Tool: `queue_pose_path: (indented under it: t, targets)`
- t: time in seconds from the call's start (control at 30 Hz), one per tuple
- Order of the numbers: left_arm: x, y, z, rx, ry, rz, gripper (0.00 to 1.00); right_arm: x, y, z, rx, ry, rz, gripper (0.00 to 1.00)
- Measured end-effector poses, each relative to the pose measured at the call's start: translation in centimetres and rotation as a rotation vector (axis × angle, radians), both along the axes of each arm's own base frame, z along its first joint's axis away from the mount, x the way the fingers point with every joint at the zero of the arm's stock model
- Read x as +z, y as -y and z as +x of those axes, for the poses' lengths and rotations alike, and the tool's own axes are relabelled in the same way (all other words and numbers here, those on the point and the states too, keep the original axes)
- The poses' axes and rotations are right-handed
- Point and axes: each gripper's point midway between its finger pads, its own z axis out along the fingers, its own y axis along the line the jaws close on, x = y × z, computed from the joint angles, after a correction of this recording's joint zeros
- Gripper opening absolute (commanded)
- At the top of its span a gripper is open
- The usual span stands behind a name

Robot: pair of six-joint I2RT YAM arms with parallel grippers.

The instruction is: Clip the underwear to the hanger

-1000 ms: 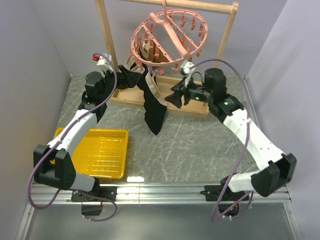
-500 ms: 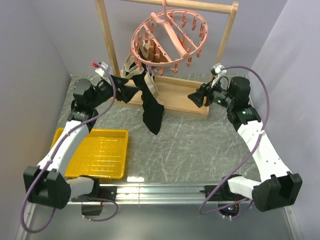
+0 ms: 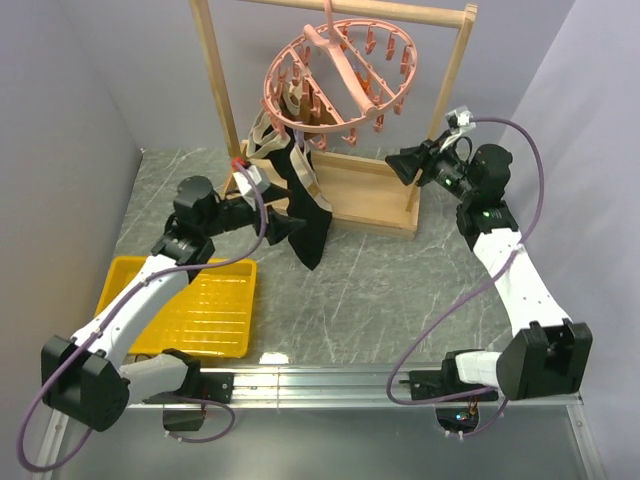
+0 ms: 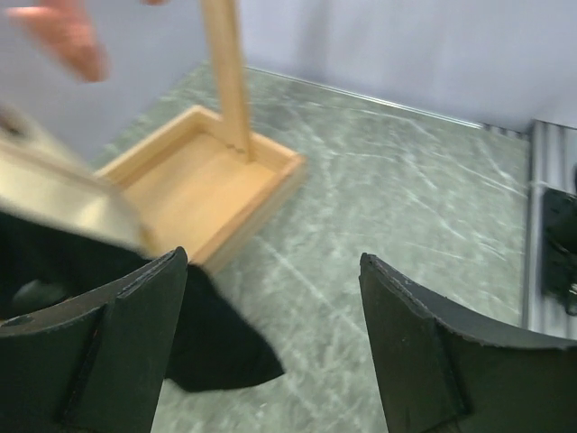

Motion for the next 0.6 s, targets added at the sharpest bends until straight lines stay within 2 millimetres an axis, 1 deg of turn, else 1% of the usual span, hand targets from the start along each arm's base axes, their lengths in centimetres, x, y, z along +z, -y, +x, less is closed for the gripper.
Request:
queue_pose_path:
  t: [0.17, 0.23, 0.3, 0.4, 0.6]
  targets:
    - [-1.3, 3.5, -1.2, -0.103, -0.015, 0.006, 0.81, 0.9, -0.8, 2.6, 0.041, 0.073, 0.0, 0.57]
    - [-1.7, 4.3, -1.3, -0.126, -0.029, 0.005, 0.81, 1.0, -1.0, 3.4, 0.058, 0.101, -0.008, 0.58]
    - [-1.9, 4.8, -0.9, -0.13, -0.044, -0.006, 0.81, 1.0, -1.3, 3.9, 0.079, 0.129, -0.021, 0.59]
    - [-1.4, 5.0, -0.5, -0.128, -0.054, -0.029, 0.81, 1.2, -1.7, 4.4, 0.113, 0.179, -0.045, 0.6]
    - [0.5, 5.4, -0.2, -0.128, -0.059, -0.084, 0.81, 1.8, -2.9, 4.6, 0.186, 0.275, -0.096, 0.59]
